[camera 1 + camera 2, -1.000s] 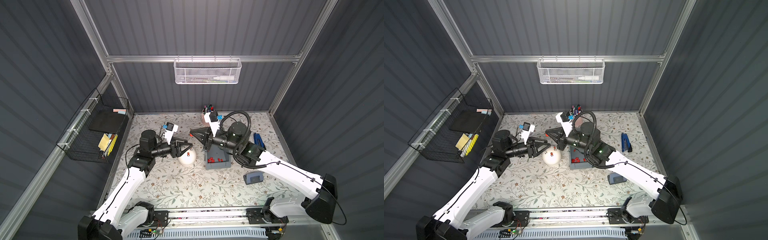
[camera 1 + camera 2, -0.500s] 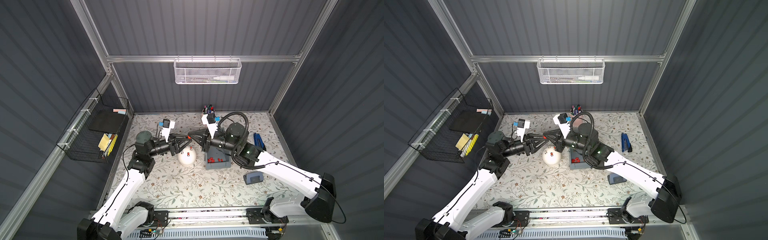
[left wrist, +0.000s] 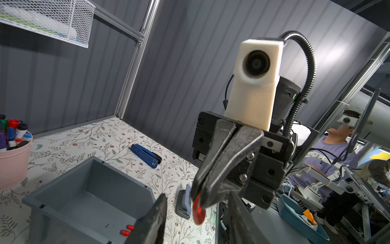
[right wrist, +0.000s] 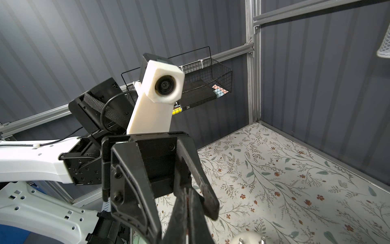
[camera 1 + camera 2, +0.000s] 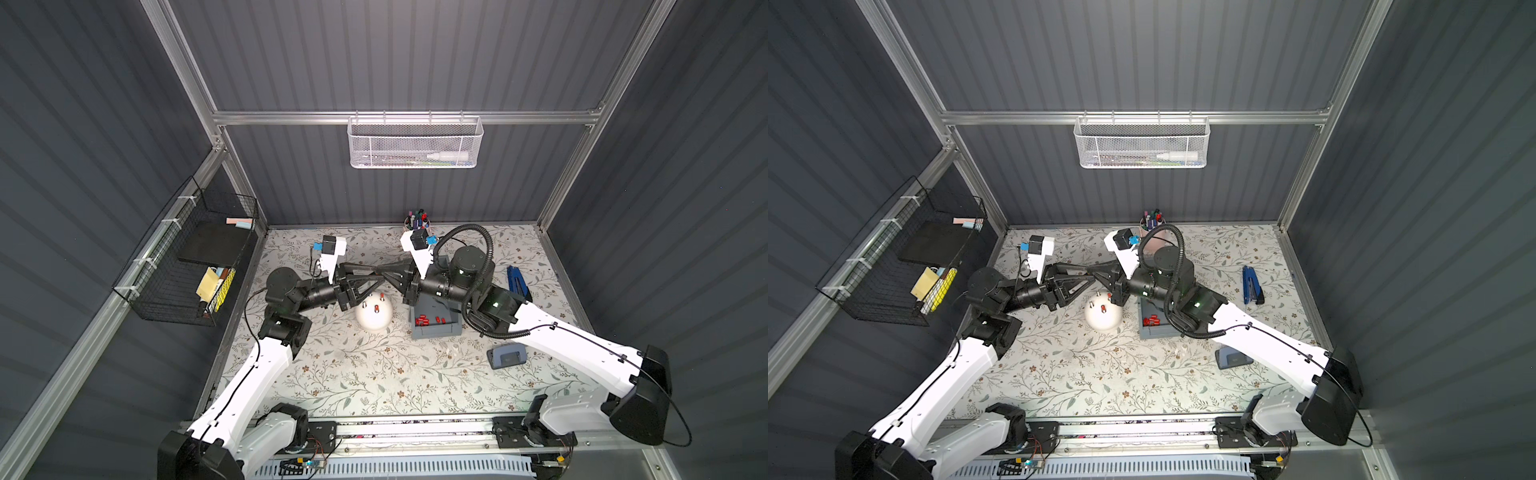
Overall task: Cover the protruding screws with screw protection sleeves
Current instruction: Pick up the screw protection sleeve from the storage box.
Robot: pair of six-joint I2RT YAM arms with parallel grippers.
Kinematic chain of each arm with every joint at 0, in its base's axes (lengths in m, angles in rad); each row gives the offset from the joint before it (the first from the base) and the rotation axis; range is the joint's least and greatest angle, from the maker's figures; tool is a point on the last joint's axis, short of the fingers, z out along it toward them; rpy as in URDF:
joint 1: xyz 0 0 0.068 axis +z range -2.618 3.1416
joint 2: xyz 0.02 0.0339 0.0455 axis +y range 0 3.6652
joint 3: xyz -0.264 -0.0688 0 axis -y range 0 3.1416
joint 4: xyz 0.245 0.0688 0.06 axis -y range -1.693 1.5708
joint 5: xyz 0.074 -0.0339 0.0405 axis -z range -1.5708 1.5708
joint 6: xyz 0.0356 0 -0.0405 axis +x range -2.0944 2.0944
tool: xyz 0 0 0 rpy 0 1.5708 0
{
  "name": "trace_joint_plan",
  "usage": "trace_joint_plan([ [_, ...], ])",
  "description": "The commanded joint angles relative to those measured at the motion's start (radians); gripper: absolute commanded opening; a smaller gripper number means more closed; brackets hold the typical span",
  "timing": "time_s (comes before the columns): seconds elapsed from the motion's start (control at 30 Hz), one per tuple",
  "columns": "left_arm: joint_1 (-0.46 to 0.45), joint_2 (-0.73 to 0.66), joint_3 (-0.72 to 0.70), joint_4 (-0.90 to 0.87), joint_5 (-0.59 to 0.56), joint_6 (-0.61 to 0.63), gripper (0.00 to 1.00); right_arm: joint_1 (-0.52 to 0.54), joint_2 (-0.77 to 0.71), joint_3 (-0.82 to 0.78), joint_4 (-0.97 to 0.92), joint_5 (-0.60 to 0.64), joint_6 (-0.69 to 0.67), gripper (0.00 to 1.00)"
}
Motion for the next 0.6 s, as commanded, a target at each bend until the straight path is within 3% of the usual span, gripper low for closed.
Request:
trace_joint_plan([
  [0.0, 0.001, 0.01, 0.001, 0.099, 0.028, -0.047, 0.36, 0.008, -0.03, 0.012, 0.004, 0.005, -0.026, 0.0],
  [0.07, 0.001, 0.016, 0.0, 0.101, 0.025, -0.048, 0.3, 0.008, -0.034, 0.009, 0.006, 0.014, -0.025, 0.0],
  [0.2, 0.001, 0.023, 0.003, 0.104, 0.023, -0.053, 0.29, 0.008, -0.048, -0.013, 0.033, 0.037, -0.015, 0.0],
  [0.37, 0.001, 0.029, -0.001, 0.097, 0.017, -0.052, 0.43, 0.008, -0.053, -0.015, 0.046, 0.045, -0.006, 0.0],
  [0.57, 0.001, 0.038, 0.004, 0.09, 0.031, -0.045, 0.25, 0.008, -0.039, -0.001, 0.049, 0.04, -0.004, 0.0],
])
